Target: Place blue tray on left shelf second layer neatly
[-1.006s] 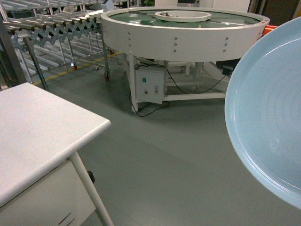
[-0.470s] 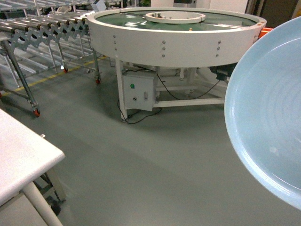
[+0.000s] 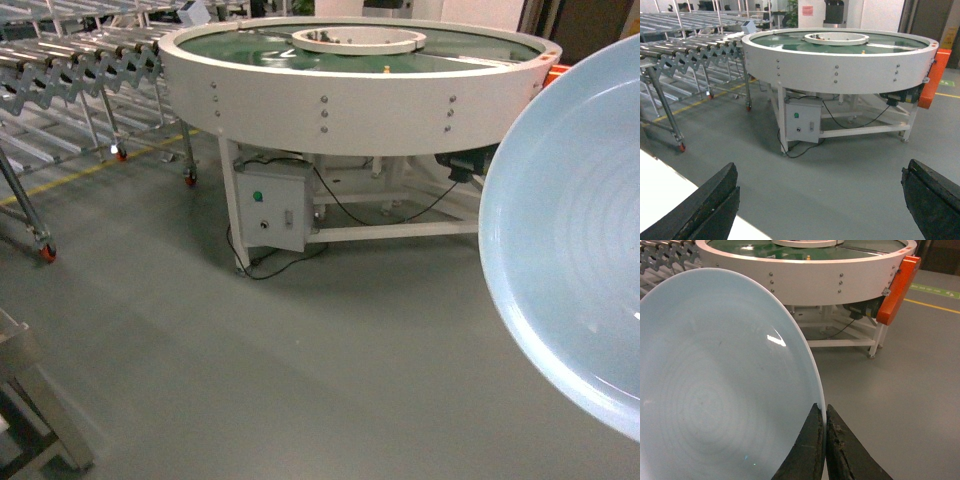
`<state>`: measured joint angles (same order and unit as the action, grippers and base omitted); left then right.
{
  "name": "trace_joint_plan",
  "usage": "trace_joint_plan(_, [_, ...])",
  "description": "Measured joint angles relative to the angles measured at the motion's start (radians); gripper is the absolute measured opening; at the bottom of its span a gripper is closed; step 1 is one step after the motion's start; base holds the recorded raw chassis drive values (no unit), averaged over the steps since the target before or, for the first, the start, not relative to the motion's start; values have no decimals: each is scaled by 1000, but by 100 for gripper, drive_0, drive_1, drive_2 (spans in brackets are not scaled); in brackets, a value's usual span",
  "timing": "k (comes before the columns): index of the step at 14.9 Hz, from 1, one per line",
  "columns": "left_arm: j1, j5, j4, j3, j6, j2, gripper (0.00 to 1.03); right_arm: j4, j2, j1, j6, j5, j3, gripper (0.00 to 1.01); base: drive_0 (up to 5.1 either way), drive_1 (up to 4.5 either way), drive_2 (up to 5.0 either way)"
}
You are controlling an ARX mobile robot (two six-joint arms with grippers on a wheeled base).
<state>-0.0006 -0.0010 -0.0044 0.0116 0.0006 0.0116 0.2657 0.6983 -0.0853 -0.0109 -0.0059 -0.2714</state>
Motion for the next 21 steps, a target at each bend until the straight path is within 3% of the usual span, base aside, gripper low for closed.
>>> trace_joint_plan(18, [0, 0, 0, 0, 0, 0, 98, -2, 0, 0, 0, -1, 0, 2, 282, 215, -499])
trace_joint_plan(21, [1, 0, -2, 0, 0, 0, 98, -4, 2, 0, 0, -1, 0, 2, -52, 187, -574])
